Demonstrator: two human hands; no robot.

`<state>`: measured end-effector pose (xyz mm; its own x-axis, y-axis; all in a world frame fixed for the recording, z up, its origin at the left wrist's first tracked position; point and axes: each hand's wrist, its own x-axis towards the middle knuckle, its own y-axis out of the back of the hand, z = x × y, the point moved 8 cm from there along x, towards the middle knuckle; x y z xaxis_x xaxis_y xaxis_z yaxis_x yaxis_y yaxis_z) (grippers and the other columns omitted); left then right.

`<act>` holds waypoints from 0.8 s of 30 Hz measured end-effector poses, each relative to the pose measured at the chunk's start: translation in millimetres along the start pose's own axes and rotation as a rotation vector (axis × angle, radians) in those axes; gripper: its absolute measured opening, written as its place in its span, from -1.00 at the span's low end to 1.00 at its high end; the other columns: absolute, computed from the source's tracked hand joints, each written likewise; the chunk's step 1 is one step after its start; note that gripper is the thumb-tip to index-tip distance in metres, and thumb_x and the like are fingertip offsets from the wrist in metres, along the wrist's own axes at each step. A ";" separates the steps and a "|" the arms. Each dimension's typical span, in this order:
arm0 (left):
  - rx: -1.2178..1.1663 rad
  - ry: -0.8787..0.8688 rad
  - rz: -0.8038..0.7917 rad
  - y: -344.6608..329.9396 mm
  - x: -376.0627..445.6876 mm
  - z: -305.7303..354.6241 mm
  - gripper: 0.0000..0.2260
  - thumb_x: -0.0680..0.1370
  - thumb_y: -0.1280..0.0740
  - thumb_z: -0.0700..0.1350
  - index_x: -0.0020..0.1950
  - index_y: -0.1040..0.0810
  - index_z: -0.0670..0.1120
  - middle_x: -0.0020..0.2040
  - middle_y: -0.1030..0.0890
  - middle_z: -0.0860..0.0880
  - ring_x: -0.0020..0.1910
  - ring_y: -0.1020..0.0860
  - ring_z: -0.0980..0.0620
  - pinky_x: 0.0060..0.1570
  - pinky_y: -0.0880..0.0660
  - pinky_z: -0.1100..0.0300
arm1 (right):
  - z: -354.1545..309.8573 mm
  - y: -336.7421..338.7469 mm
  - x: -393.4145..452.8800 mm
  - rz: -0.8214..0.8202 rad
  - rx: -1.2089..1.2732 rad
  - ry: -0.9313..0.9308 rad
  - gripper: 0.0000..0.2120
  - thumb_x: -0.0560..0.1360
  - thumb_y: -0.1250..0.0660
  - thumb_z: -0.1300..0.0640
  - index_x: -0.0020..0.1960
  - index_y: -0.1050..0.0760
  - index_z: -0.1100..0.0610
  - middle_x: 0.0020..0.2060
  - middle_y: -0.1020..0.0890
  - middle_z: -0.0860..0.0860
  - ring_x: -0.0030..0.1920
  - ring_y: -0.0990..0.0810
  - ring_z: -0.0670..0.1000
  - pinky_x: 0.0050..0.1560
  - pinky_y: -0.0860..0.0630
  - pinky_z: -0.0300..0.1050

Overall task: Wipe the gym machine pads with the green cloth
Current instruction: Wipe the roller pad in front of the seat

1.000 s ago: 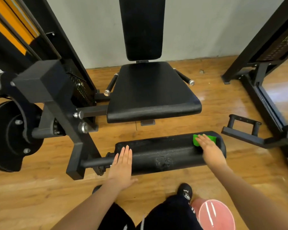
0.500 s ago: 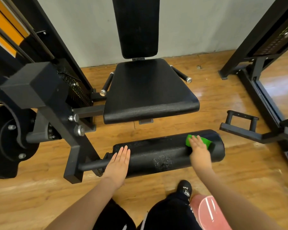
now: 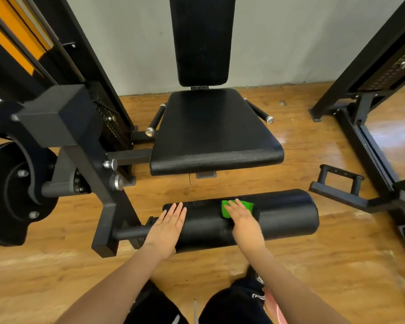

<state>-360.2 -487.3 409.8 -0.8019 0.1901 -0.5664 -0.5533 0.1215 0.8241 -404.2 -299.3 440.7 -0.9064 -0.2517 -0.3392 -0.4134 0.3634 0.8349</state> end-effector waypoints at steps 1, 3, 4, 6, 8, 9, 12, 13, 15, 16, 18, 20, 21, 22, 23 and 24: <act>-0.020 0.027 0.019 -2.0 -3.6 -3.5 -0.08 0.56 -0.35 -0.03 0.49 0.39 -0.19 0.53 0.35 -0.13 0.53 0.30 -0.10 0.40 0.33 0.07 | 17.8 8.7 -4.0 0.050 0.046 -0.059 -0.37 0.51 -0.20 0.39 0.50 -0.13 0.05 0.51 -0.10 -0.04 0.50 0.02 -0.08 0.47 0.02 -0.12; -0.069 0.079 0.040 -8.1 -12.1 -9.7 -0.09 0.58 -0.31 0.06 0.41 0.43 -0.19 0.52 0.37 -0.14 0.49 0.36 -0.08 0.38 0.35 0.08 | 52.2 20.3 -12.5 0.133 0.084 -0.171 -0.39 0.49 -0.19 0.44 0.47 -0.21 0.08 0.49 -0.17 -0.02 0.50 -0.02 -0.08 0.41 -0.02 -0.21; -0.084 0.090 0.047 -11.3 -15.4 -11.3 -0.11 0.59 -0.29 0.08 0.39 0.44 -0.19 0.52 0.36 -0.14 0.45 0.40 -0.05 0.38 0.35 0.08 | 64.4 23.5 -15.6 0.162 0.076 -0.213 -0.39 0.47 -0.19 0.46 0.46 -0.25 0.09 0.49 -0.19 -0.02 0.50 -0.03 -0.08 0.39 -0.05 -0.24; -0.099 0.096 0.054 -14.9 -18.2 -12.7 -0.12 0.59 -0.28 0.09 0.38 0.44 -0.19 0.48 0.40 -0.13 0.41 0.41 -0.04 0.38 0.35 0.09 | 74.2 24.8 -16.9 0.182 0.047 -0.263 -0.40 0.47 -0.17 0.47 0.45 -0.26 0.10 0.48 -0.20 -0.02 0.50 -0.03 -0.07 0.37 -0.11 -0.24; -0.128 0.093 0.049 -17.2 -15.5 -14.4 -0.09 0.58 -0.30 0.09 0.41 0.43 -0.19 0.44 0.42 -0.11 0.49 0.36 -0.06 0.39 0.34 0.09 | 69.8 21.3 -13.4 0.155 0.031 -0.275 -0.40 0.49 -0.16 0.47 0.46 -0.24 0.10 0.49 -0.17 -0.03 0.50 -0.01 -0.07 0.39 -0.12 -0.19; -0.147 0.091 0.049 -17.9 -13.3 -15.5 -0.08 0.57 -0.32 0.09 0.42 0.42 -0.19 0.47 0.40 -0.11 0.52 0.31 -0.07 0.40 0.33 0.09 | 64.6 18.9 -10.4 0.138 0.027 -0.262 -0.41 0.49 -0.16 0.46 0.47 -0.24 0.10 0.49 -0.17 -0.02 0.50 0.00 -0.07 0.40 -0.11 -0.18; -0.185 0.075 0.046 -18.4 -7.2 -17.7 -0.05 0.54 -0.36 0.08 0.45 0.40 -0.18 0.56 0.29 -0.13 0.54 0.26 -0.06 0.39 0.32 0.12 | 46.2 13.9 0.0 0.112 0.032 -0.208 -0.41 0.50 -0.15 0.46 0.47 -0.24 0.10 0.49 -0.19 -0.02 0.50 -0.02 -0.07 0.41 -0.08 -0.19; -0.193 0.065 0.041 -17.7 -6.3 -18.0 -0.04 0.54 -0.37 0.08 0.49 0.36 -0.18 0.57 0.27 -0.13 0.55 0.26 -0.05 0.39 0.31 0.13 | 39.4 12.0 3.3 0.104 0.037 -0.190 -0.42 0.50 -0.15 0.45 0.46 -0.24 0.09 0.49 -0.19 -0.02 0.50 -0.02 -0.07 0.41 -0.07 -0.19; -0.207 0.038 0.028 -15.5 -3.9 -18.7 -0.05 0.52 -0.39 0.07 0.55 0.29 -0.17 0.58 0.26 -0.11 0.55 0.25 -0.04 0.39 0.29 0.15 | 24.7 8.3 9.2 0.091 0.043 -0.147 -0.43 0.51 -0.16 0.44 0.46 -0.24 0.09 0.48 -0.19 -0.02 0.50 -0.03 -0.07 0.41 -0.07 -0.20; -0.221 0.025 0.015 -13.8 -1.7 -20.1 -0.04 0.51 -0.41 0.06 0.56 0.26 -0.16 0.58 0.25 -0.10 0.55 0.23 -0.03 0.42 0.26 0.16 | 17.6 6.9 11.8 0.089 0.043 -0.127 -0.43 0.51 -0.16 0.44 0.46 -0.24 0.09 0.48 -0.19 -0.02 0.50 -0.03 -0.07 0.41 -0.06 -0.20; -0.260 0.003 -0.035 -9.4 5.8 -26.0 -0.01 0.47 -0.46 0.05 0.57 0.23 -0.15 0.59 0.22 -0.08 0.56 0.20 -0.02 0.47 0.18 0.15 | 5.8 5.3 16.4 0.093 0.031 -0.095 -0.43 0.51 -0.17 0.43 0.46 -0.24 0.09 0.48 -0.20 -0.01 0.50 -0.04 -0.07 0.42 -0.07 -0.19; -0.269 -0.027 -0.093 -4.0 15.5 -32.6 0.01 0.44 -0.48 0.05 0.58 0.19 -0.15 0.59 0.17 -0.09 0.56 0.16 -0.02 0.50 0.13 0.12 | -0.9 4.2 20.7 0.094 0.025 -0.080 -0.43 0.51 -0.17 0.42 0.46 -0.24 0.09 0.48 -0.21 -0.01 0.50 -0.05 -0.07 0.42 -0.08 -0.19; -0.260 -0.043 -0.119 -1.2 19.4 -34.8 0.01 0.44 -0.49 0.06 0.58 0.19 -0.16 0.59 0.16 -0.09 0.57 0.14 -0.02 0.51 0.13 0.11 | -3.3 4.4 22.4 0.094 0.027 -0.078 -0.44 0.51 -0.17 0.42 0.46 -0.24 0.09 0.48 -0.21 -0.02 0.50 -0.06 -0.08 0.42 -0.08 -0.19; -0.253 -0.055 -0.137 0.2 22.3 -36.4 0.01 0.43 -0.49 0.07 0.58 0.18 -0.16 0.59 0.15 -0.10 0.57 0.13 -0.03 0.51 0.13 0.11 | -5.2 4.8 24.0 0.094 0.027 -0.078 -0.44 0.51 -0.17 0.43 0.46 -0.25 0.09 0.48 -0.22 -0.02 0.49 -0.06 -0.08 0.42 -0.09 -0.19; -0.254 -0.061 -0.143 0.8 23.7 -37.4 0.02 0.43 -0.49 0.07 0.58 0.18 -0.16 0.59 0.15 -0.10 0.57 0.13 -0.03 0.51 0.13 0.11 | -6.8 5.6 25.2 0.095 0.024 -0.080 -0.44 0.51 -0.16 0.43 0.46 -0.26 0.09 0.48 -0.22 -0.02 0.49 -0.07 -0.08 0.42 -0.09 -0.19; -0.262 -0.062 -0.133 0.4 24.1 -38.1 0.02 0.43 -0.48 0.08 0.58 0.19 -0.16 0.59 0.15 -0.10 0.57 0.14 -0.02 0.50 0.14 0.11 | -8.6 6.5 25.7 0.096 0.019 -0.081 -0.44 0.51 -0.16 0.43 0.46 -0.26 0.09 0.48 -0.22 -0.02 0.49 -0.07 -0.08 0.42 -0.09 -0.19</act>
<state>-388.3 -519.8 396.2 -0.7076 0.2491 -0.6613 -0.6985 -0.1051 0.7078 -429.4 -311.1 441.1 -0.9457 -0.1419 -0.2925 -0.3251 0.3995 0.8571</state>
